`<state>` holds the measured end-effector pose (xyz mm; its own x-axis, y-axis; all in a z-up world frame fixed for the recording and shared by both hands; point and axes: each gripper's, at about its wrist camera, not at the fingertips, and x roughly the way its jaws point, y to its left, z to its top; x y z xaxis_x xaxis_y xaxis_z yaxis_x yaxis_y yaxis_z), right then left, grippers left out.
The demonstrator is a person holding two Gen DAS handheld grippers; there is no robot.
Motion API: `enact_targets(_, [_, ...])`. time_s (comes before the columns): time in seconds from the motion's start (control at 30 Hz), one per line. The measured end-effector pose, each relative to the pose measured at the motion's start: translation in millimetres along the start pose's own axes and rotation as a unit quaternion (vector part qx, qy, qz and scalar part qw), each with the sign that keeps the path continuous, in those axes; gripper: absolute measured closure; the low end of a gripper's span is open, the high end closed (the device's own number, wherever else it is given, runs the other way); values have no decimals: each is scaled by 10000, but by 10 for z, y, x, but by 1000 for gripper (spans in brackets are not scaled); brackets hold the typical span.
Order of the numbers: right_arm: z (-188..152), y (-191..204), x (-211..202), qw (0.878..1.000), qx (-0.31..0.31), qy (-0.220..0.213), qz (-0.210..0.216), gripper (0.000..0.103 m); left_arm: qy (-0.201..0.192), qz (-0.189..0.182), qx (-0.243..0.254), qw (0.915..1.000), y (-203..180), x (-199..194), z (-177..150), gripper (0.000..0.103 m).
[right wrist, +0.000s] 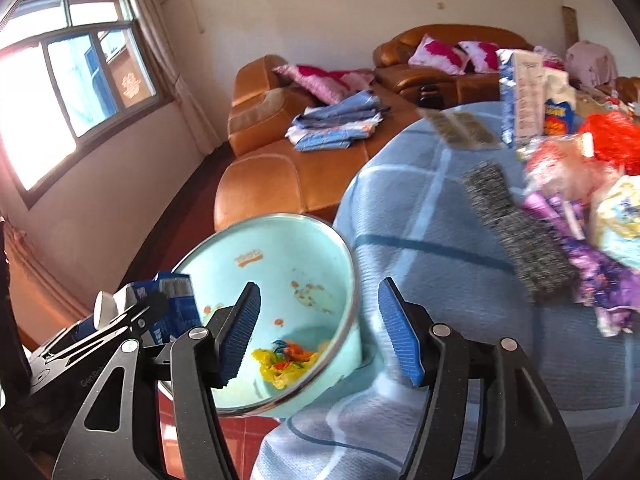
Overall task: Collect trash
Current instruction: 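Carry carton and sponge to the bucket and open both tools to drop them, then grasp dark scrubber with left tool while right tool grasps yellow plastic bag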
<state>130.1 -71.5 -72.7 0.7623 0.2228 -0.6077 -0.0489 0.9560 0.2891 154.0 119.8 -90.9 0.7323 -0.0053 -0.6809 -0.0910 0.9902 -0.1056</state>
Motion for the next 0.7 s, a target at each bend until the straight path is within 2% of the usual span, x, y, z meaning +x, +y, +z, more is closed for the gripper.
enact_targets(0.1, [9,-119,-141,9997,67,-115,-182,42,-53,53,-54,10000,3,-32,12,17])
enact_targets(0.37, [-44,-407,-380,9984,356,-201,-383,41,-131,-5,94,9999,-128,-128,16,11])
enact_targets(0.43, [-66,-468,-453,9980,431,-221,-394,41,-134,60,214,9997,-172,-114,-3,10])
enact_targets(0.7, [-186,-774,-838,9946,657,-464,-661,39,-91,206,85,9997,-228,-233,-32,8])
